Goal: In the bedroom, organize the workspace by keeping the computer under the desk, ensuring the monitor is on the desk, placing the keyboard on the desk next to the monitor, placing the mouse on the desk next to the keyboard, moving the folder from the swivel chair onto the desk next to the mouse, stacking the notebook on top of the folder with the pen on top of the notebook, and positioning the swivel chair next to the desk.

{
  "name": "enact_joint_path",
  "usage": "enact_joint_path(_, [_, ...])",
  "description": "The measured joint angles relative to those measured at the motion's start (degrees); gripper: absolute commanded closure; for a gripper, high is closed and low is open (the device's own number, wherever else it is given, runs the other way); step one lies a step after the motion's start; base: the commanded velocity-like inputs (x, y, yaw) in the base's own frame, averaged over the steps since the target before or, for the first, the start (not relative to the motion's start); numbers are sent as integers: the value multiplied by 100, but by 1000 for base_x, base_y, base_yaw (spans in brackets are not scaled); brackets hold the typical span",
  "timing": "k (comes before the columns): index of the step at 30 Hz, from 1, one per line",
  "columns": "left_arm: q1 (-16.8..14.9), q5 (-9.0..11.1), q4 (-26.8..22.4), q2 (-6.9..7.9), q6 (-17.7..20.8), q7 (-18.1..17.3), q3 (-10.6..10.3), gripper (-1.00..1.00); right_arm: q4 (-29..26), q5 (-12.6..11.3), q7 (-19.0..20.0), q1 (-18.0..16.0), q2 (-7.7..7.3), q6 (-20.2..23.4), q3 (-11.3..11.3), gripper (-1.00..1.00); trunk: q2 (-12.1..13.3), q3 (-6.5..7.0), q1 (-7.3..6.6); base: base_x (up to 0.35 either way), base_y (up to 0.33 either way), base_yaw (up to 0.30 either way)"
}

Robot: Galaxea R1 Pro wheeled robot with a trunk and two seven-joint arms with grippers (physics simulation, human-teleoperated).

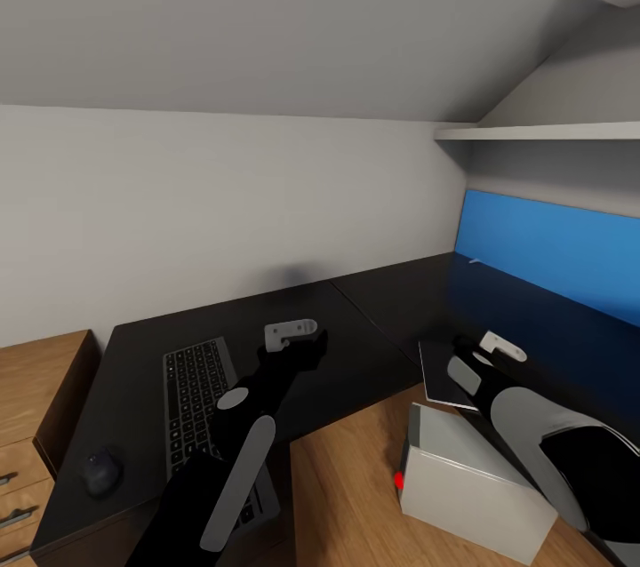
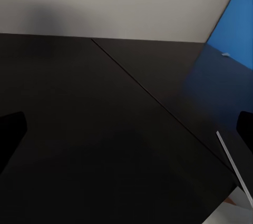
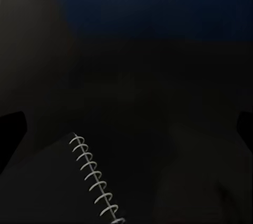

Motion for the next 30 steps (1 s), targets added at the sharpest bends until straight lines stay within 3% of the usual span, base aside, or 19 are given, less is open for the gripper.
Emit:
enact_joint_path(25, [0, 0, 0, 0, -8, -4, -10, -100, 1, 2, 164, 49, 32, 366, 20, -100, 0, 0, 0, 0, 0, 0])
enact_joint_path(30, [0, 0, 0, 0, -8, -3, -10, -100, -3, 3, 164, 48, 30, 677, 25, -100, 0, 0, 0, 0, 0, 0])
